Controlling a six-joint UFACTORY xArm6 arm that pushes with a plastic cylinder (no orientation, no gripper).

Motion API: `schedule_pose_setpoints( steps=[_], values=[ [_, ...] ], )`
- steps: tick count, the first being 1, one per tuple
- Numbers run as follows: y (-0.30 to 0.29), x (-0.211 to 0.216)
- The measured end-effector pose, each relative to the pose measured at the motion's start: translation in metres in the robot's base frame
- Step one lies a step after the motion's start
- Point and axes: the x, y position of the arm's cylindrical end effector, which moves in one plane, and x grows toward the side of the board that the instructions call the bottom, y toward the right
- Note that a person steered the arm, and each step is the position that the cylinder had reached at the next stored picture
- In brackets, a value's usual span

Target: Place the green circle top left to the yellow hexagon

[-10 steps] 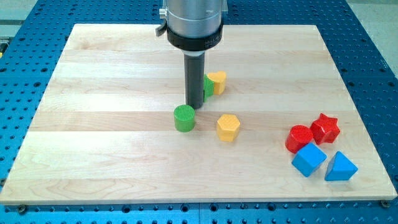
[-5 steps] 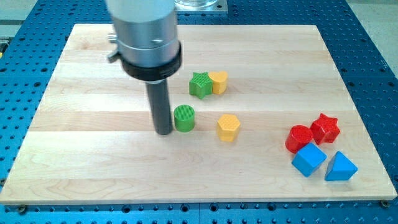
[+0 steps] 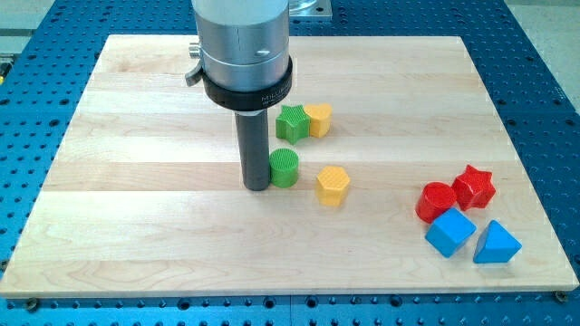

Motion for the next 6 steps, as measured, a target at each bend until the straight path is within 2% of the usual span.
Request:
schedule_pose_setpoints(
  steps=[2, 4, 5, 6],
  values=[
    [0.000, -0.006],
    [0.002, -0.036],
    [0.003, -0.037],
    [0.027, -0.043]
  ],
)
